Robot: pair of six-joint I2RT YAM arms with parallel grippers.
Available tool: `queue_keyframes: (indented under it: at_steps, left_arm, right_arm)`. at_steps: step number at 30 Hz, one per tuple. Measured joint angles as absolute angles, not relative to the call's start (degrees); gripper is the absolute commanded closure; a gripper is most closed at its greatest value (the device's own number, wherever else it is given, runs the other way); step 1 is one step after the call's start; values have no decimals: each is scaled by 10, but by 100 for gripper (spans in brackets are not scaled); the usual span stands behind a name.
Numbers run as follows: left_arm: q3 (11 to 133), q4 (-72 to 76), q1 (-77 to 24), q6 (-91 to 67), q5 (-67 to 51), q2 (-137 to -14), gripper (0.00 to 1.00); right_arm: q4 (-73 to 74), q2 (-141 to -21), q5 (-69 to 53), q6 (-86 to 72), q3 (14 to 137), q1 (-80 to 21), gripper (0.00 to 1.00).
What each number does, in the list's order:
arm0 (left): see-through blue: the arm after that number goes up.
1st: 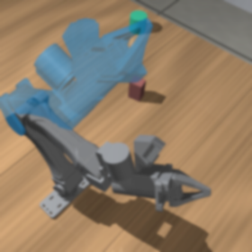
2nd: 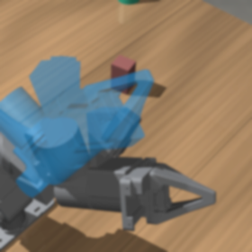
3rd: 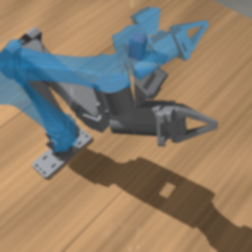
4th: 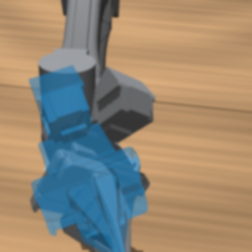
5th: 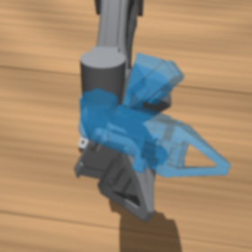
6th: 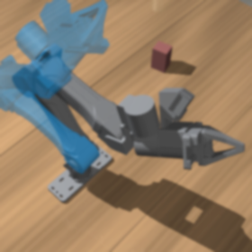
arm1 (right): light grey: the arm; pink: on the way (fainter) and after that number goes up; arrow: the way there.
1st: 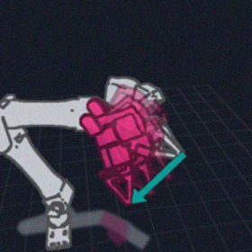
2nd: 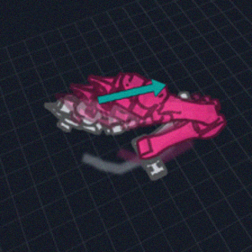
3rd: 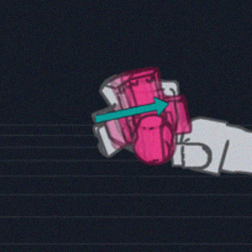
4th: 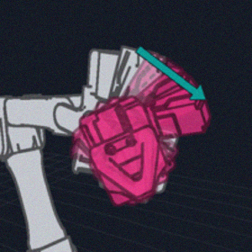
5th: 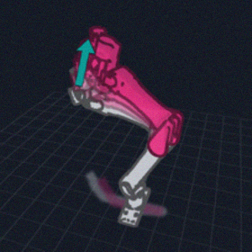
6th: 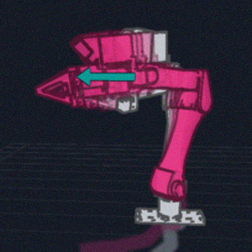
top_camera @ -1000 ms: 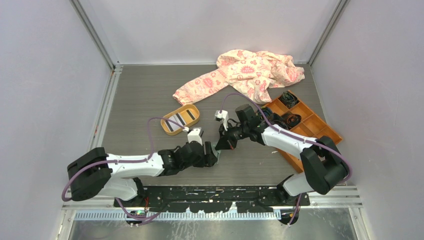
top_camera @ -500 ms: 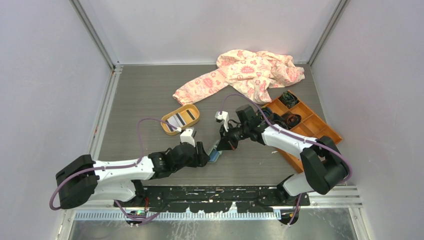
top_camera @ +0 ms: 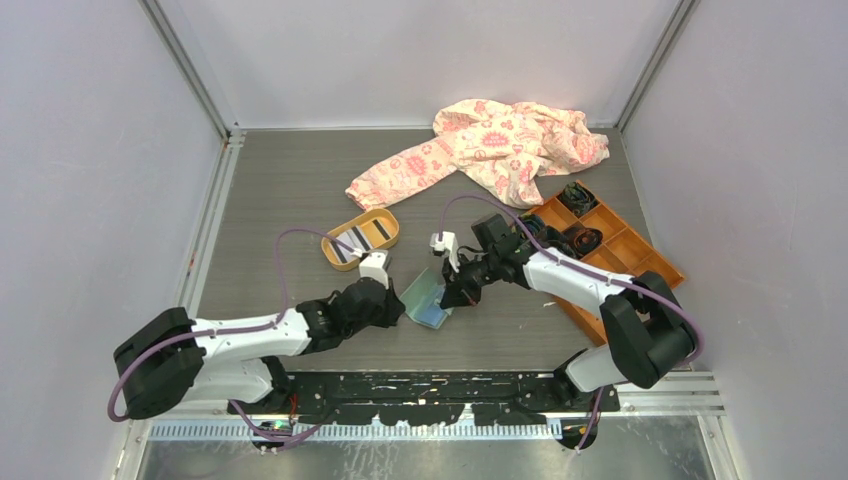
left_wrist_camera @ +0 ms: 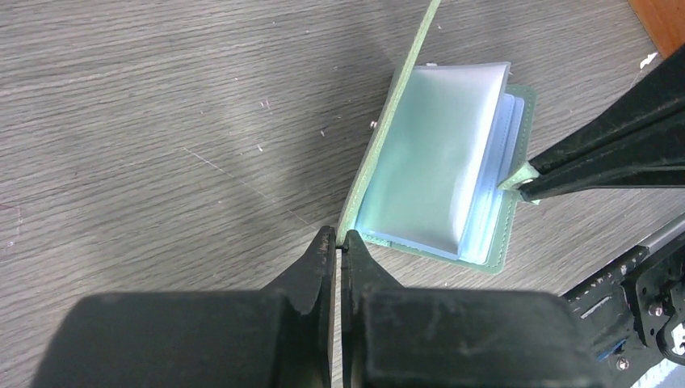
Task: Put the credit cards into the card holder
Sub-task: Open the card holder at the center of the board.
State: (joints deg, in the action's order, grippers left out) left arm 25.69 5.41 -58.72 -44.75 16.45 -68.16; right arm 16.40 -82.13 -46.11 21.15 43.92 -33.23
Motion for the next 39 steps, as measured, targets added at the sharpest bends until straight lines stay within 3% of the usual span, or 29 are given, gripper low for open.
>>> queue_keyframes:
  at_steps: [4, 9, 12, 18, 22, 27, 39]
  left_arm:
    - [255, 55, -586, -458, 169, -680, 100]
    - [213, 65, -586, -509, 180, -637, 100]
    - [193, 69, -586, -538, 188, -615, 100]
    - [184, 71, -597, -571, 208, -600, 100]
    - [180, 82, -599, -594, 213, -600, 100]
    - [164, 101, -600, -625, 213, -600, 100]
    - [140, 124, -605, -657, 207, -590, 100]
  right_arm:
    - [209, -820, -448, 289, 445, -332, 84]
    - [281, -784, -434, 415, 445, -332, 53]
    - [336, -762, -437, 519, 444, -332, 45]
    - [388, -760, -444, 604, 441, -332, 47]
    - [369, -757, -452, 599, 431, -333, 66]
    - [284, -756, -423, 510, 413, -354, 76]
    - [122, -831, -270, 338, 411, -448, 77]
